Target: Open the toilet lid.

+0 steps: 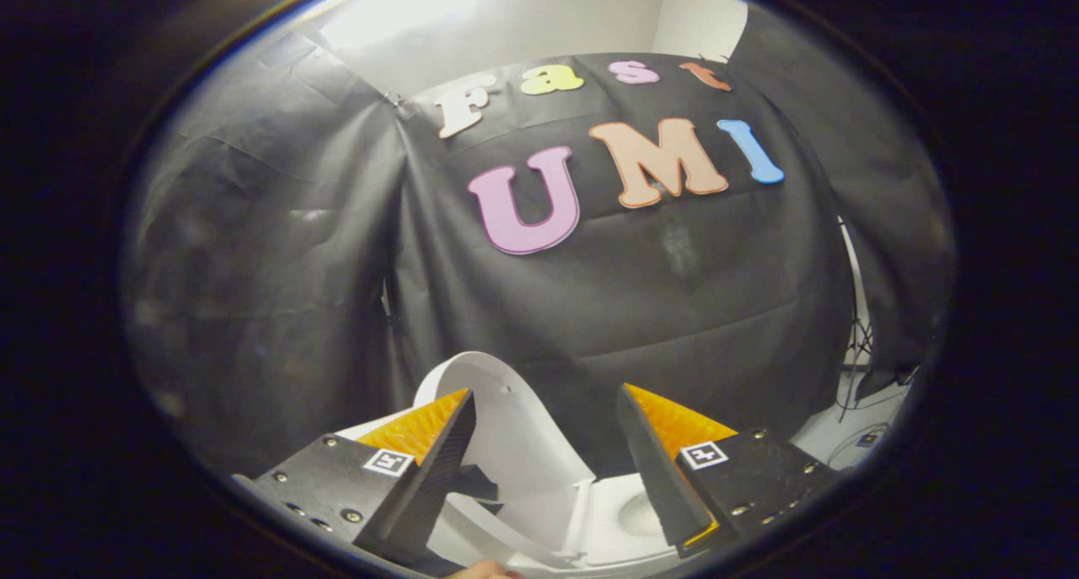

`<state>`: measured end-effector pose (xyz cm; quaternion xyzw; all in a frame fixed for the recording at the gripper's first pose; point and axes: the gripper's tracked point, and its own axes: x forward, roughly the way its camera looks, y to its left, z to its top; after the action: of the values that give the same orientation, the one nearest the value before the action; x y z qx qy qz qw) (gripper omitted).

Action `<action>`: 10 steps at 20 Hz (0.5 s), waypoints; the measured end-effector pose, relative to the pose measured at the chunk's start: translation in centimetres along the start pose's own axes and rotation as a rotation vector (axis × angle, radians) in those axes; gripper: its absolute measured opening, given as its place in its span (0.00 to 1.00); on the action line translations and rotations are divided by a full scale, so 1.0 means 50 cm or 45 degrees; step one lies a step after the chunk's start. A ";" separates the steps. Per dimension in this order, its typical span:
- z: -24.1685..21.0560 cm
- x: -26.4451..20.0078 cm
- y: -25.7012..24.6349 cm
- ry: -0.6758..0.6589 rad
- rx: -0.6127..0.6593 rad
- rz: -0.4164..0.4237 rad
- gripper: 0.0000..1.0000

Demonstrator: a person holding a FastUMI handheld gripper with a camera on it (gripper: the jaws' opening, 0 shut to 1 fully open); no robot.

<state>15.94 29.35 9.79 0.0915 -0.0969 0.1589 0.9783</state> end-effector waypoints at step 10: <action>-0.057 -0.050 -0.150 0.268 -0.081 -0.049 0.99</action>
<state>16.52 22.20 5.38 0.0451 0.0029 0.1456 0.9883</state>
